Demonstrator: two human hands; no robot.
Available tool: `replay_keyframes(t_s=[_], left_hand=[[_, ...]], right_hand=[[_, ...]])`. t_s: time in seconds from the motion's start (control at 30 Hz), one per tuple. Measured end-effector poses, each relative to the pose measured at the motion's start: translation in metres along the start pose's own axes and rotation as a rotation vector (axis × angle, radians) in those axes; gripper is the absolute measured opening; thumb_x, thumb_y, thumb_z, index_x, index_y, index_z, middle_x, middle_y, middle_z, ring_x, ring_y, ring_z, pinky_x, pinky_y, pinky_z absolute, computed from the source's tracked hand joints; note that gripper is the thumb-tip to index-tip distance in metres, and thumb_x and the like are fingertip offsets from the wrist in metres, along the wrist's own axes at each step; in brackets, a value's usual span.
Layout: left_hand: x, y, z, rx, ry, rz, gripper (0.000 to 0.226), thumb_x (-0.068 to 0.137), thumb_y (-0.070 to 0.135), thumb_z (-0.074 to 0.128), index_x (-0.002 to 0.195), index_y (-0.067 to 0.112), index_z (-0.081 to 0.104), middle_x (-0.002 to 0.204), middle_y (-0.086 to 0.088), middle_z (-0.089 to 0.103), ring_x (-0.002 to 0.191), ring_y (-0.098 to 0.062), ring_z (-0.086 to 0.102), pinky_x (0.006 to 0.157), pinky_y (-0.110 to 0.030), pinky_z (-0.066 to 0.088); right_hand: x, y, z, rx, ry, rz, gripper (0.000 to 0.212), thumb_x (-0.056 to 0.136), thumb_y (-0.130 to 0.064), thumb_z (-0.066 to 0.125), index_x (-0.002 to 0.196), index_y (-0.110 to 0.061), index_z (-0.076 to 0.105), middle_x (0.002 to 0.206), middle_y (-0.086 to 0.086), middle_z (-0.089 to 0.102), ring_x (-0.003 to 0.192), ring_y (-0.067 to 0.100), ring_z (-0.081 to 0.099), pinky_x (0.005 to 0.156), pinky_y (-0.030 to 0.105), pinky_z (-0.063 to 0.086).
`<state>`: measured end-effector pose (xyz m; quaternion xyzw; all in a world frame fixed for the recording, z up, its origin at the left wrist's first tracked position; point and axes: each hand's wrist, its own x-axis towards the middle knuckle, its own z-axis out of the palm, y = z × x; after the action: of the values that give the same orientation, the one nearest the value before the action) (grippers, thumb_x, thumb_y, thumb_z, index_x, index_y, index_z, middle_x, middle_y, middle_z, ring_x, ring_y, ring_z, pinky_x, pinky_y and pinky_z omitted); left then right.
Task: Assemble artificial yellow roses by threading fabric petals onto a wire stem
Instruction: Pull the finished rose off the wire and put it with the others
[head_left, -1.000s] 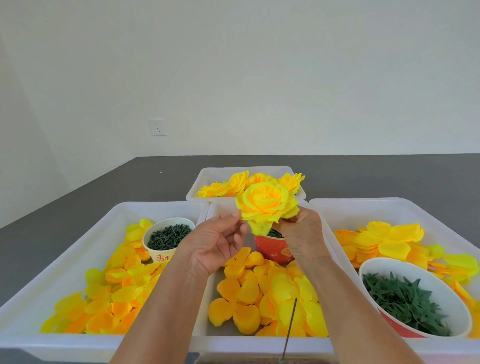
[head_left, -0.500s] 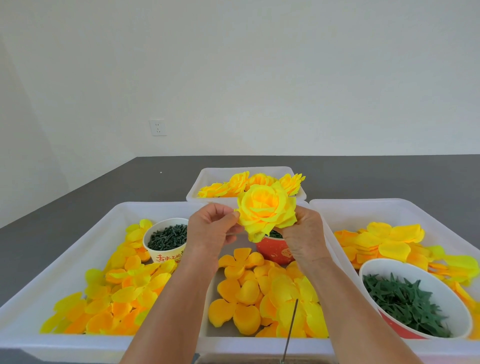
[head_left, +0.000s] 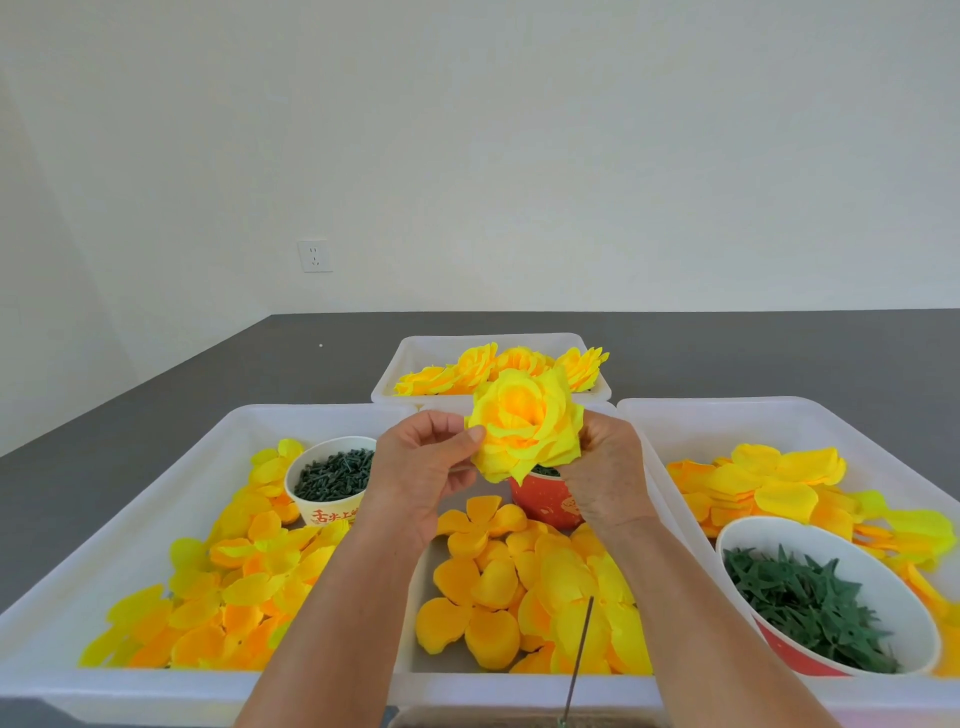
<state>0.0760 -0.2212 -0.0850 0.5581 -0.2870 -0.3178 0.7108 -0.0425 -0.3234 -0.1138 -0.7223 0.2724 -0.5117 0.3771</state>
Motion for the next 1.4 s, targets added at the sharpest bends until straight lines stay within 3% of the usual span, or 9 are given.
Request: replay_keyframes(t_s=[0.1,0.3,0.37,0.47,0.57,0.8,1.03,1.23,1.4], left_hand=[[0.001,0.0,-0.001,-0.015,0.046,-0.017,0.005,0.079,0.012,0.07,0.078,0.013,0.065,0.07,-0.002,0.067,0.058,-0.009,0.062,0.047,-0.016,0.048],[0.001,0.001,-0.003,-0.093,0.142,-0.138,0.009,0.085,0.019,0.066,0.084,0.01,0.064,0.074,-0.003,0.069,0.062,-0.012,0.061,0.051,-0.02,0.049],[0.0,0.002,-0.002,-0.106,0.159,-0.189,0.008,0.087,0.016,0.064,0.085,0.008,0.063,0.071,-0.005,0.067,0.057,-0.012,0.06,0.045,-0.018,0.048],[-0.001,0.003,-0.001,-0.104,0.169,-0.221,0.01,0.091,0.013,0.059,0.086,0.005,0.062,0.072,-0.007,0.064,0.056,-0.013,0.059,0.042,-0.016,0.047],[-0.002,0.003,-0.001,-0.09,0.169,-0.229,0.011,0.092,0.011,0.056,0.086,0.004,0.063,0.073,-0.008,0.064,0.059,-0.015,0.058,0.042,-0.015,0.046],[-0.001,0.003,0.0,-0.063,0.165,-0.25,0.013,0.092,0.009,0.056,0.082,0.005,0.064,0.068,-0.005,0.065,0.056,-0.014,0.058,0.042,-0.018,0.045],[0.0,0.0,0.001,-0.019,0.153,-0.265,0.019,0.091,0.011,0.056,0.076,0.005,0.066,0.066,-0.005,0.066,0.06,-0.016,0.058,0.051,-0.023,0.043],[0.003,0.001,0.004,0.0,0.142,-0.278,0.02,0.092,0.011,0.055,0.075,0.006,0.064,0.066,-0.005,0.066,0.062,-0.017,0.056,0.055,-0.024,0.042],[0.005,0.001,0.004,-0.001,0.154,-0.288,0.021,0.092,0.012,0.055,0.074,0.006,0.064,0.069,-0.006,0.067,0.061,-0.017,0.056,0.054,-0.024,0.042]], right_hand=[[0.0,0.0,-0.001,0.02,0.033,-0.006,0.016,0.078,-0.005,0.072,0.07,-0.018,0.068,0.063,-0.013,0.061,0.063,-0.003,0.056,0.056,0.005,0.044],[0.003,0.004,0.0,0.055,0.08,0.072,0.022,0.075,-0.008,0.075,0.06,-0.02,0.065,0.05,-0.017,0.058,0.052,-0.003,0.051,0.054,0.016,0.045],[0.003,0.005,0.001,0.057,0.109,0.125,0.028,0.074,-0.005,0.075,0.055,-0.02,0.062,0.049,-0.013,0.058,0.053,0.002,0.052,0.054,0.019,0.044],[0.005,0.006,0.002,0.097,0.154,0.225,0.026,0.075,0.002,0.071,0.059,-0.018,0.066,0.058,0.002,0.065,0.064,0.023,0.059,0.061,0.031,0.048],[0.008,0.003,0.003,0.215,0.189,0.31,0.023,0.076,-0.002,0.073,0.058,-0.015,0.066,0.053,-0.002,0.061,0.058,0.019,0.055,0.059,0.029,0.046],[0.056,-0.015,0.003,0.371,0.226,0.409,0.023,0.078,-0.001,0.07,0.059,-0.004,0.057,0.062,0.011,0.054,0.054,0.017,0.044,0.057,0.029,0.041],[0.122,0.004,0.034,0.094,0.047,0.44,0.006,0.075,-0.003,0.069,0.07,0.0,0.069,0.07,0.014,0.056,0.067,0.021,0.043,0.064,0.033,0.036],[0.141,0.024,0.057,-0.234,-0.044,0.382,0.013,0.078,-0.017,0.067,0.085,-0.009,0.076,0.085,0.016,0.07,0.079,0.025,0.058,0.072,0.031,0.043],[0.148,0.033,0.066,-0.416,-0.079,0.409,0.02,0.083,-0.023,0.062,0.093,-0.011,0.075,0.087,0.013,0.068,0.083,0.027,0.059,0.067,0.028,0.04]])
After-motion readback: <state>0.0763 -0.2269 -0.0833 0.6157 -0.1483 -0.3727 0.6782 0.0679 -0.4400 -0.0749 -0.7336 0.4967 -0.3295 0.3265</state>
